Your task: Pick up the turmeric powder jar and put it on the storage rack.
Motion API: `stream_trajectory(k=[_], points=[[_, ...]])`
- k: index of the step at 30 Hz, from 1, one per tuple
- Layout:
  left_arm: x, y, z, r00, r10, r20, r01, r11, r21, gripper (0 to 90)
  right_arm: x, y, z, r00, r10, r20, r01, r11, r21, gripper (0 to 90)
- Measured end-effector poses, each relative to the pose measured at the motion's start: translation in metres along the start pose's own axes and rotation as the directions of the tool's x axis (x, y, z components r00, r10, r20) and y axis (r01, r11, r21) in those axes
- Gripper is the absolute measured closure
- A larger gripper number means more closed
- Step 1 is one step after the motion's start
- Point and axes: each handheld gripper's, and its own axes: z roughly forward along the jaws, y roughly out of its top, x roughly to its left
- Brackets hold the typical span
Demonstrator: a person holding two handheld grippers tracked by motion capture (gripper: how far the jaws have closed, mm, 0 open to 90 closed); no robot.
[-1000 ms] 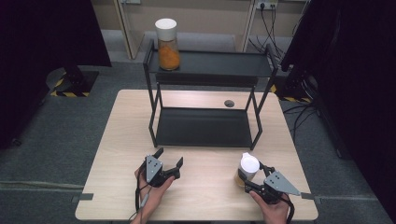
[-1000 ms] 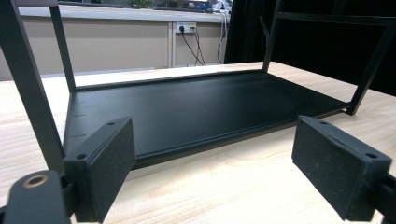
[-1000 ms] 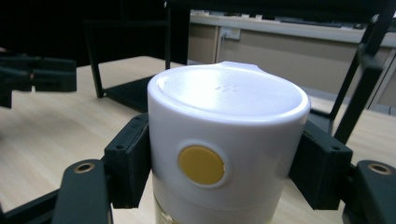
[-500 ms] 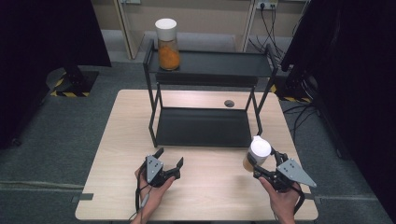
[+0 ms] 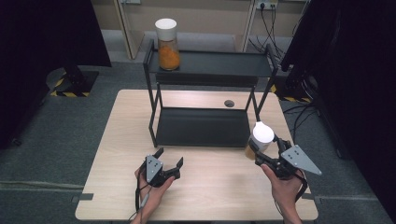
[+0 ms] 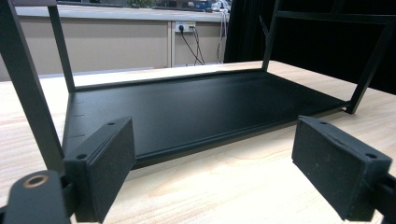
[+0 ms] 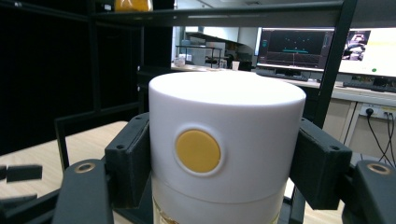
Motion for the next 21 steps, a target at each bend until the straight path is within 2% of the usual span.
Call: stream_trajectory(k=[6, 21], points=[[0.0, 0.0, 0.0, 1.0, -0.002, -0.001, 0.002, 1.0, -0.001, 13.3, -0.003, 0.005, 0.004, 1.0, 0.003, 0.006, -0.003, 1.0, -0.008, 30.6], [-0.001, 0.0, 0.0, 1.0, 0.002, -0.003, -0.002, 1.0, -0.003, 13.3, -0.007, 0.029, 0.018, 0.9997, -0.007, 0.022, 0.008, 0.998, -0.067, 30.6]])
